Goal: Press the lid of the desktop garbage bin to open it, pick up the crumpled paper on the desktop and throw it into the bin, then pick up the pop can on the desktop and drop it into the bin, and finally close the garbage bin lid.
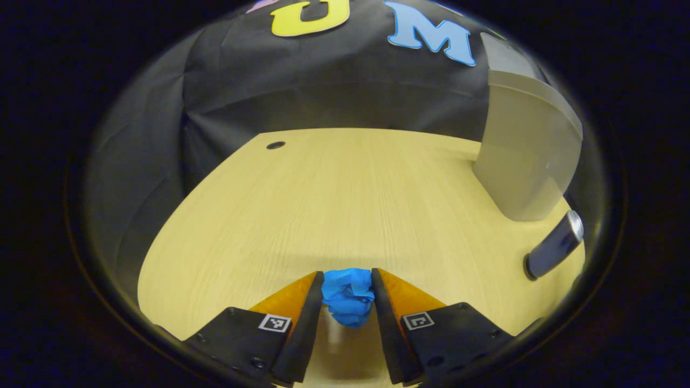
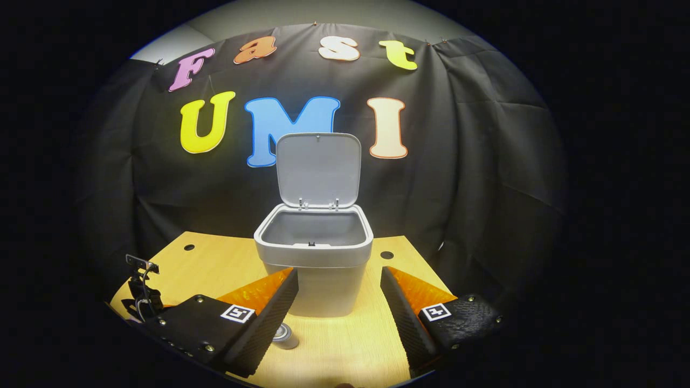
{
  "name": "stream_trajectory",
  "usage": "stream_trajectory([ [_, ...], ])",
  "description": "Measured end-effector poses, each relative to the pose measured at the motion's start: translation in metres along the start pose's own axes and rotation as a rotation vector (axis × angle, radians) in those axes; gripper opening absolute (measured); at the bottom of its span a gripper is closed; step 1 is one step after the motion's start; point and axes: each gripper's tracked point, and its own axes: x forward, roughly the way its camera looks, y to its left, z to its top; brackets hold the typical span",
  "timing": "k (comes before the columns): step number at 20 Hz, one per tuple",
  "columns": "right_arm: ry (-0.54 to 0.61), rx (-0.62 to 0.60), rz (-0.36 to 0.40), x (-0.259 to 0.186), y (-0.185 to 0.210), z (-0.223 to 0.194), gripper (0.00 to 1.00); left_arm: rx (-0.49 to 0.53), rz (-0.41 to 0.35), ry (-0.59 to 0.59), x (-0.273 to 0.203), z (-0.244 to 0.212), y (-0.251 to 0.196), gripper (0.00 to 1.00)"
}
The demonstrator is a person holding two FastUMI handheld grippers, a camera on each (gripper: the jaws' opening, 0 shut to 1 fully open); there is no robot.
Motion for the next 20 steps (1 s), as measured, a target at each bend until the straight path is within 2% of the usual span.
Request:
stream_trajectory([
  [3,-0.009,0.005,0.011,0.004,0.005,0.002,0.97,0.052,-0.044,-0.099,-0.018,0.056,-0.018,0.58],
  [7,-0.023,0.017,0.014,0.005,0.006,0.002,0.97,0.132,-0.120,-0.307,-0.044,0.160,-0.063,0.63],
  [11,-0.037,0.036,-0.010,0.001,-0.004,0.001,0.97,0.225,-0.279,-0.530,-0.098,0.269,-0.146,0.63],
  [12,-0.040,0.045,-0.022,0.000,-0.009,0.000,0.97,0.232,-0.328,-0.579,-0.115,0.293,-0.168,0.60],
  [14,-0.047,0.070,-0.051,-0.004,-0.021,-0.001,0.97,0.238,-0.421,-0.653,-0.144,0.334,-0.217,0.63],
  [17,-0.059,0.107,-0.104,-0.012,-0.044,-0.005,0.97,0.290,-0.516,-0.716,-0.164,0.371,-0.283,0.62],
  [20,-0.066,0.131,-0.165,-0.024,-0.069,-0.010,0.97,0.345,-0.581,-0.708,-0.158,0.369,-0.332,0.62],
])
